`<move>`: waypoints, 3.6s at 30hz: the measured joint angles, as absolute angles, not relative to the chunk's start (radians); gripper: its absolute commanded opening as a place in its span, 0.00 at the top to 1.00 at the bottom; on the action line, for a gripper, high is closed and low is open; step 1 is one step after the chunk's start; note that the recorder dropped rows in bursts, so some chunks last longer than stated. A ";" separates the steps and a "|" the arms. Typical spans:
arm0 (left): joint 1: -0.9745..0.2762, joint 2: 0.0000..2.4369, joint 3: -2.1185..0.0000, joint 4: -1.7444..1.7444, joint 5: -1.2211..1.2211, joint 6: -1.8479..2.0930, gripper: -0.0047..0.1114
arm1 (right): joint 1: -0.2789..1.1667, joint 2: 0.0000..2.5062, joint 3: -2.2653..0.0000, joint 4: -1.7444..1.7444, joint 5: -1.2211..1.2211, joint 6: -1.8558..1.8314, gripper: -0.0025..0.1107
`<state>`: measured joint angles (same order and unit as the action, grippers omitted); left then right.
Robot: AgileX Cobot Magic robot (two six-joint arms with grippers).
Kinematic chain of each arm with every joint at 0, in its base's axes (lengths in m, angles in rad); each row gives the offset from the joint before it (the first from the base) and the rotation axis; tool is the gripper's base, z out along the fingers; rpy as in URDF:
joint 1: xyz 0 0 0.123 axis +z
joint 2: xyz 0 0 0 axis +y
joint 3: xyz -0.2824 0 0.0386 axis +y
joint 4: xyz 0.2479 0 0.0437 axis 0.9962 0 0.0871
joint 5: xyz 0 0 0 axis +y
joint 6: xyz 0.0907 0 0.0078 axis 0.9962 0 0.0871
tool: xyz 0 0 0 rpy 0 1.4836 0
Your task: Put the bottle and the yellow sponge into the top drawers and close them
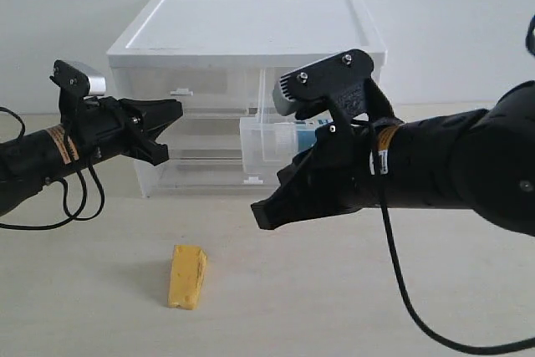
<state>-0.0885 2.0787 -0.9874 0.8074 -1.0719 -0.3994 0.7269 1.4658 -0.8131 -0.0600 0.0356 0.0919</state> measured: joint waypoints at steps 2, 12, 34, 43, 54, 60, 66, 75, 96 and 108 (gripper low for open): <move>-0.089 2.079 -0.987 0.807 -1.072 -0.399 0.93 | 0.701 1.489 -0.806 -0.060 -0.026 0.080 0.98; -0.089 2.079 -0.987 0.807 -1.070 -0.405 0.93 | 0.548 1.690 -0.886 -0.132 -0.284 -0.045 0.98; -0.089 2.079 -0.995 0.813 -1.063 -0.403 0.93 | 0.527 1.511 -0.941 0.126 0.087 -0.385 0.98; -0.089 2.079 -0.995 0.813 -1.062 -0.401 0.93 | 0.470 1.369 -0.845 0.135 0.074 -0.347 0.98; -0.089 2.079 -0.995 0.815 -1.062 -0.405 0.93 | 0.377 1.490 -0.837 0.141 -0.045 -0.298 0.98; -0.089 2.079 -0.996 0.815 -1.062 -0.405 0.93 | 0.377 1.493 -0.835 0.145 -0.100 -0.242 0.98; -0.089 2.079 -0.996 0.815 -1.062 -0.405 0.93 | 0.442 1.544 -0.835 0.141 -0.179 -0.219 0.98; -0.089 2.079 -0.996 0.817 -1.058 -0.405 0.93 | 0.477 1.576 -0.915 0.134 -0.215 -0.234 0.98; -0.089 2.089 -0.997 0.811 -1.082 -0.405 0.93 | 0.475 1.483 -0.996 0.134 -0.134 -0.259 0.98; -0.089 1.971 -0.958 0.823 -1.077 -0.455 0.93 | 0.487 1.462 -0.634 0.134 -0.417 -0.102 0.98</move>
<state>-0.0885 1.9707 -0.9580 0.8233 -1.0767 -0.4551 0.4871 1.4622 -0.6345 0.1340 -0.4169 -0.1016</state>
